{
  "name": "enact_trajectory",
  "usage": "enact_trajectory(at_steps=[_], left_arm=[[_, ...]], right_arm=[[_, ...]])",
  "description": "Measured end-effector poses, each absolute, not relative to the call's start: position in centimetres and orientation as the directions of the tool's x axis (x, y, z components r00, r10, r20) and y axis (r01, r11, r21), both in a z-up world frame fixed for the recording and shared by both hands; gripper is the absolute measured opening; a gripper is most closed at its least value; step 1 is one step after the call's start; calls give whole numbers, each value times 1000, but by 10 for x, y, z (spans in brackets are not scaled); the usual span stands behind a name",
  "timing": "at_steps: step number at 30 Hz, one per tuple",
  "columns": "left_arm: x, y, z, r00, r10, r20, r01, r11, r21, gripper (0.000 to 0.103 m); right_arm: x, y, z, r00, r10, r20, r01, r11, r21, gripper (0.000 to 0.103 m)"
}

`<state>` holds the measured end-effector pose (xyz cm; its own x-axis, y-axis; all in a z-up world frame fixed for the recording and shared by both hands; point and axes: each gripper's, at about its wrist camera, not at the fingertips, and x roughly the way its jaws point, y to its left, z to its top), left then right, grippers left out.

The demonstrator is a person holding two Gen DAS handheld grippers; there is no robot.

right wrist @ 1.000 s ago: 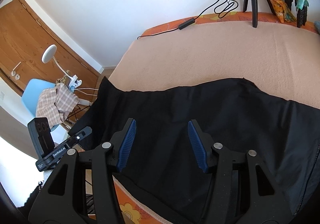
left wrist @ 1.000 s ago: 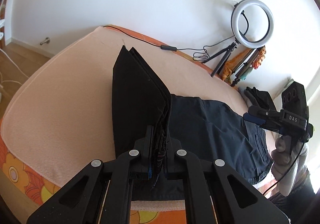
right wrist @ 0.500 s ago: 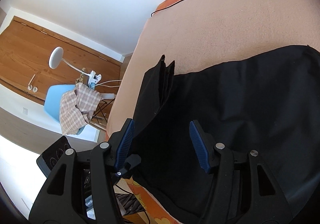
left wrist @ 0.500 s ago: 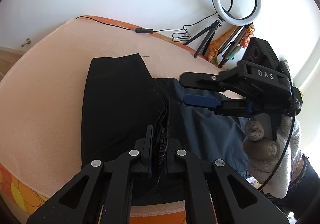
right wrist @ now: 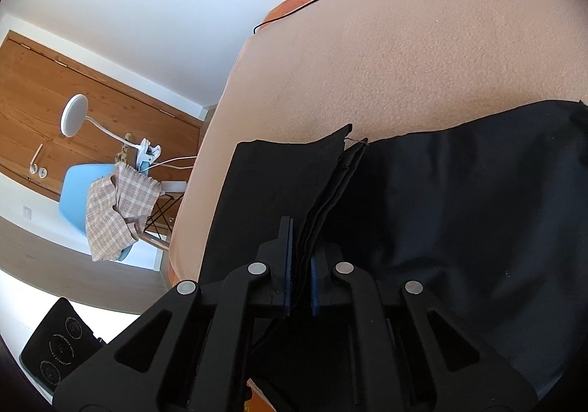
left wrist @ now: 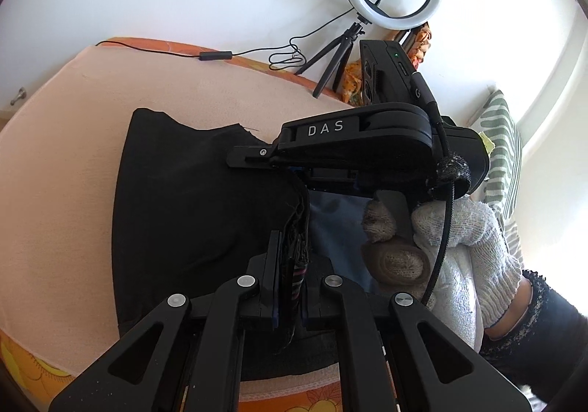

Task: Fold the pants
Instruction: 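Grasp the trousers beside the left tool with the right tool while the left tool lifts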

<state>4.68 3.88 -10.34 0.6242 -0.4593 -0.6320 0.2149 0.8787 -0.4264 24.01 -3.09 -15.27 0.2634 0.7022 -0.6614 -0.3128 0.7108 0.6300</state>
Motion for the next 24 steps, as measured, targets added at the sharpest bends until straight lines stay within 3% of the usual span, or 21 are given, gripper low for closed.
enact_trajectory(at_steps=[24], left_arm=[[41,-64,-80,539,-621,-569,414,784,-462,6]], right_arm=[[203,-161,-93,498,587,-639,-281,806,521,5]])
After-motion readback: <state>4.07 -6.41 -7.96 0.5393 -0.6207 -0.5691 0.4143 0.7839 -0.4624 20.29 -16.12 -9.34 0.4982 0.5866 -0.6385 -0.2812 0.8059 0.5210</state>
